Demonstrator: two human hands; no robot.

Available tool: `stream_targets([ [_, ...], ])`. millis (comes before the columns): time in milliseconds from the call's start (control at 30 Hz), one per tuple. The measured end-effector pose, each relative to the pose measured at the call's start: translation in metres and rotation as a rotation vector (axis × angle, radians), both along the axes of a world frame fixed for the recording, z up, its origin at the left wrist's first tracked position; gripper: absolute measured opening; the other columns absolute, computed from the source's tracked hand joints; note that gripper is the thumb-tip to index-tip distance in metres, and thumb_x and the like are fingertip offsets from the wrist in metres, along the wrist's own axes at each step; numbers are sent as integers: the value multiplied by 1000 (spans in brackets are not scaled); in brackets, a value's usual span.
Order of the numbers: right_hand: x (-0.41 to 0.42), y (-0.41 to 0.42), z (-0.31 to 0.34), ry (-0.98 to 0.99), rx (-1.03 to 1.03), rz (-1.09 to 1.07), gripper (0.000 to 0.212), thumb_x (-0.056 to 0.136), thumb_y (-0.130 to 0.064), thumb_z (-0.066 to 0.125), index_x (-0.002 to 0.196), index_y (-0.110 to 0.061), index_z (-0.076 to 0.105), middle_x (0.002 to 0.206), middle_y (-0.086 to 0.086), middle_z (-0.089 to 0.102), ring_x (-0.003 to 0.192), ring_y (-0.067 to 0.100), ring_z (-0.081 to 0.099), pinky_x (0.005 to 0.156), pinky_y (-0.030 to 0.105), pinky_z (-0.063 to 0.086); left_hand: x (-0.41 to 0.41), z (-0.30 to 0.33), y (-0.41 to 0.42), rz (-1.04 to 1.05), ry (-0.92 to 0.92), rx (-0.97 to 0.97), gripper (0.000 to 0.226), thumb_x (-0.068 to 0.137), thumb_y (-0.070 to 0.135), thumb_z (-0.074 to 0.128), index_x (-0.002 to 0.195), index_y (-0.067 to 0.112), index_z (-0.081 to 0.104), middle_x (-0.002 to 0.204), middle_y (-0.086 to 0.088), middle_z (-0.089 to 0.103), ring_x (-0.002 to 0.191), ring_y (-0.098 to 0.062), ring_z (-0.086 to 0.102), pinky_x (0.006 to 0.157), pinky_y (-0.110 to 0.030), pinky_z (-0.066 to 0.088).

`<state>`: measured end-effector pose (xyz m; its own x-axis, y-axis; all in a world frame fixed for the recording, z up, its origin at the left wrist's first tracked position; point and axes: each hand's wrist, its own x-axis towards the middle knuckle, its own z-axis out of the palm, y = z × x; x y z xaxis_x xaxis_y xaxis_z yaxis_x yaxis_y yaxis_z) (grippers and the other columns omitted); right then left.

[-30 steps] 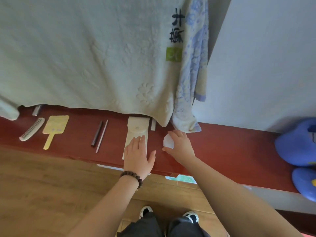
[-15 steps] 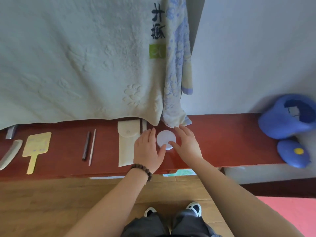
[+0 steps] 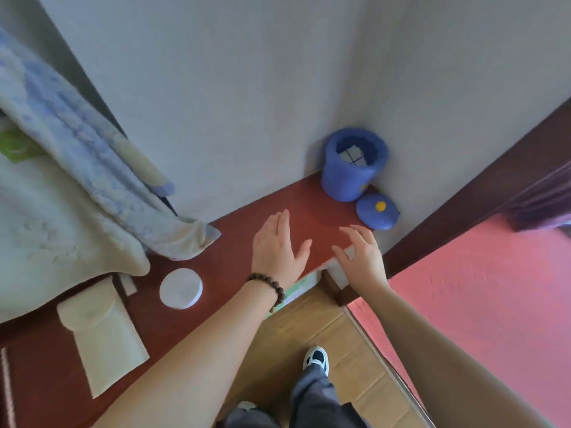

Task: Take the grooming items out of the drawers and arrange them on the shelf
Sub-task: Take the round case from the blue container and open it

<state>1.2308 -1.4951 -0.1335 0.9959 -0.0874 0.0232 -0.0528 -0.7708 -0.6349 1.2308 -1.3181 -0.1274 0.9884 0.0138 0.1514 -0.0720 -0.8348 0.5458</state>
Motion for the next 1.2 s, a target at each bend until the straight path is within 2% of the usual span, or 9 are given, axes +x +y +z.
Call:
stream_targets([
  [200,46,-75,-2,-7,-21,-89,44,85,-17,68,126,-7,57,129,11,52,117,31,51,90,33,41,60,11,-60,-21,53,-22,82,87,48,58,148,5,24,150,-16,34,141,-29,29,112,-43,30],
  [400,93,-107,-15,102,-14,-15,47,86,-14,64,130,-5,51,136,15,47,123,33,47,97,32,37,117,19,-99,66,102,-10,92,84,52,61,150,6,16,155,-15,25,141,-30,27,112,-44,30],
  [567,116,-108,-23,209,12,-53,53,93,-19,56,142,-5,38,147,14,35,131,30,40,104,32,33,142,25,-112,82,72,2,102,79,56,65,150,5,13,151,-16,30,138,-31,32,111,-45,33],
  [633,124,-108,-27,226,5,-67,46,95,-18,53,138,-3,43,143,14,39,128,31,42,101,30,33,151,27,-115,78,79,1,105,78,59,65,150,6,12,151,-15,30,138,-30,32,111,-45,33],
  [767,128,-108,-32,211,-4,-96,25,95,-7,49,116,5,57,125,18,51,113,28,47,76,9,23,167,25,-116,62,136,-6,114,73,69,61,151,7,8,154,-13,25,141,-29,28,112,-45,32],
  [833,129,-109,-31,203,2,-94,21,94,-3,49,112,5,58,120,18,52,106,23,49,72,6,21,173,23,-115,56,159,0,118,71,72,61,151,4,7,156,-13,22,142,-27,26,113,-42,30],
  [967,120,-108,-16,120,83,-148,16,95,-1,45,102,-3,59,105,8,52,76,-5,46,65,0,30,179,17,-111,60,147,-35,120,66,72,64,150,4,12,155,-11,25,141,-26,29,113,-42,30],
  [1067,107,-106,6,-27,117,-133,15,95,-6,51,104,-4,62,105,6,56,86,12,51,69,13,30,178,15,-110,60,131,-87,118,66,70,68,150,7,13,154,-9,26,140,-25,31,110,-43,33],
  [1200,109,-102,46,-228,125,-112,20,93,-7,55,111,-4,63,111,6,61,100,18,54,78,9,31,178,12,-109,62,137,-53,115,69,70,65,151,9,11,154,-8,25,135,-27,38,106,-44,36],
])
